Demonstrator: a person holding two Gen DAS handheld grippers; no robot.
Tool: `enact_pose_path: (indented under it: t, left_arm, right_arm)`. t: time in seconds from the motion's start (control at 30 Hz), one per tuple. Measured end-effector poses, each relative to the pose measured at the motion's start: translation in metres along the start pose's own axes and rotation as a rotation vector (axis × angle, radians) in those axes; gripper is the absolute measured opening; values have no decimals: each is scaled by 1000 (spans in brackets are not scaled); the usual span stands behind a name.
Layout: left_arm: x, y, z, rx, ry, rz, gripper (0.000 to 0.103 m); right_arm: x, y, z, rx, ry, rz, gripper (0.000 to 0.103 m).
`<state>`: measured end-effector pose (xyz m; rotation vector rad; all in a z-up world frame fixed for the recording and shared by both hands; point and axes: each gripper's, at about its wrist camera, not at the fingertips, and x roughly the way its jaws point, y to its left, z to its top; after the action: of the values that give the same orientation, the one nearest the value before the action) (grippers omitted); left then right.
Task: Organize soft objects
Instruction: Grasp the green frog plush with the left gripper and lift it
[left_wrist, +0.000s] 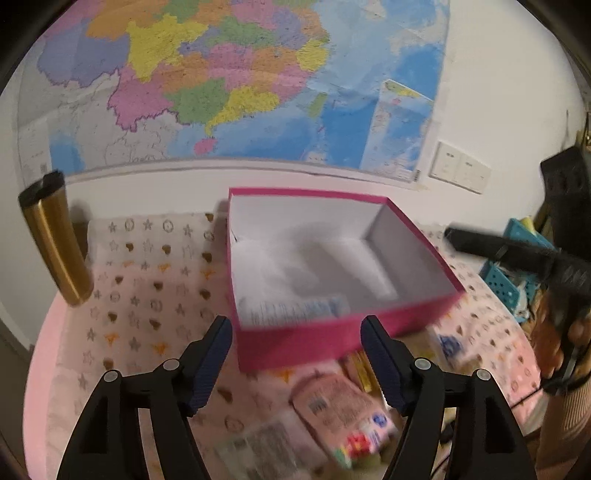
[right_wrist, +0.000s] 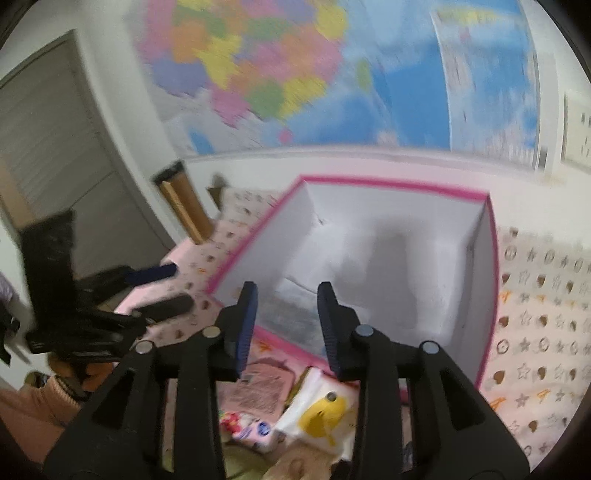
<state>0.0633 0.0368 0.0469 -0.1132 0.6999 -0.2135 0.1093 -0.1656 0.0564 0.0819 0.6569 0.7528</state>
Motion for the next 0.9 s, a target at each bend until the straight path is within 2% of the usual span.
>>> enact_pose_path:
  t: [0.03, 0.1, 0.23, 0.33, 0.47, 0.67, 0.73, 0.83, 0.9]
  left_arm:
    - [-4, -2, -8, 7, 8, -11, 74]
    - [-9, -5, -22, 18, 20, -21, 74]
    - [-16, -12, -53, 40, 70, -73, 74]
    - [-16, -17, -72, 47, 111, -121, 74]
    - [-13, -22, -95, 21, 169, -195, 74]
    - [-11, -25, -124, -34, 239, -261, 74]
    - [-9, -23, -131, -57, 264, -267, 74]
    - [-7, -22, -139, -63, 289, -255, 74]
    - [-6, -22, -142, -71, 301, -266, 75]
  right_arm:
    - [-10, 5, -2, -15, -21, 10, 43]
    - [-31, 15, -8, -34, -56, 31, 47]
    - [-62, 27, -30, -56, -73, 92, 47]
    - [-71, 35, -52, -81, -42, 101, 47]
    - [-61, 37, -90, -85, 59, 72, 47]
    - [-14, 32, -144, -19, 238, 89, 47]
    - [-5, 31, -151, -1, 251, 105, 47]
    - [6, 30, -155, 8, 256, 84, 47]
    - [12, 30, -158, 12, 264, 82, 51]
